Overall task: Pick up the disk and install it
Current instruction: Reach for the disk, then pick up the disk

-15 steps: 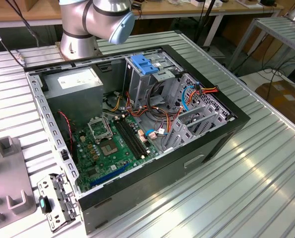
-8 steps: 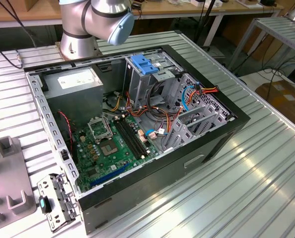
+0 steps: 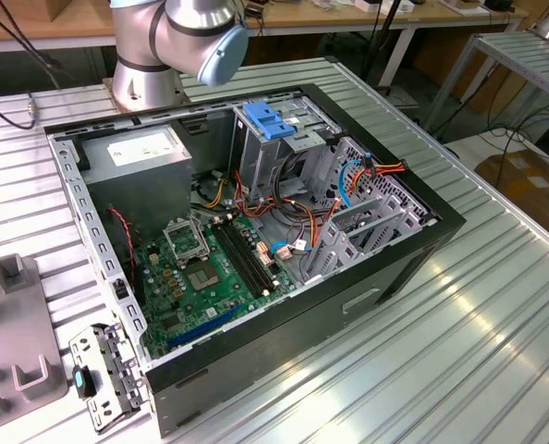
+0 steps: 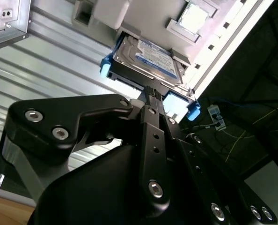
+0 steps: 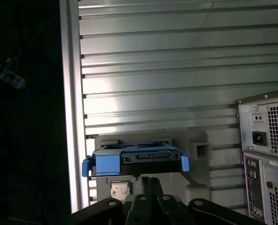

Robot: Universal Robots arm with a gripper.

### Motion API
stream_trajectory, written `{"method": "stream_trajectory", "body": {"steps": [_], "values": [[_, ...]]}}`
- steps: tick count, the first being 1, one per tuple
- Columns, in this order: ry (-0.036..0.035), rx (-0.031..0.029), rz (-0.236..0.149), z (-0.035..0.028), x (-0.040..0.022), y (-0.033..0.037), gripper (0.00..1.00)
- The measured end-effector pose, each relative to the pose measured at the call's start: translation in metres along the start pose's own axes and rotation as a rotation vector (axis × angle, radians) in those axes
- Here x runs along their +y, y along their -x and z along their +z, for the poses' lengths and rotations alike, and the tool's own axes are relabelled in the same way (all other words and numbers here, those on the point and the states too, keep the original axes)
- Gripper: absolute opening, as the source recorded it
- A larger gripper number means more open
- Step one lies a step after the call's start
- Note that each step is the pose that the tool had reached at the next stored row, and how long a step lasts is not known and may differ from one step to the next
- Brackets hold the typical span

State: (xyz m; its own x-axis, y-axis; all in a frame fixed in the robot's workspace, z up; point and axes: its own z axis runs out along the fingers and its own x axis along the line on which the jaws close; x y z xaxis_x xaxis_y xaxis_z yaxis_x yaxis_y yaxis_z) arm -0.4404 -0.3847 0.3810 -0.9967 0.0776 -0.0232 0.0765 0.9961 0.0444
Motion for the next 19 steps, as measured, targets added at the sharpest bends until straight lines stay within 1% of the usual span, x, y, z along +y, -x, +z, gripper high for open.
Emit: {"method": "stream_trajectory", "body": {"steps": [2, 4, 5, 19], "values": [[0.0, 0.0001, 0.0, 0.0002, 0.0016, -0.0083, 0.11], [0.0, 0.0001, 0.0, 0.0009, 0.0053, -0.0243, 0.11], [0.0, 0.0, 0.0, 0.0009, 0.0055, -0.0259, 0.11], [0.0, 0.0001, -0.002, 0.0008, 0.0055, -0.0262, 0.11]]}}
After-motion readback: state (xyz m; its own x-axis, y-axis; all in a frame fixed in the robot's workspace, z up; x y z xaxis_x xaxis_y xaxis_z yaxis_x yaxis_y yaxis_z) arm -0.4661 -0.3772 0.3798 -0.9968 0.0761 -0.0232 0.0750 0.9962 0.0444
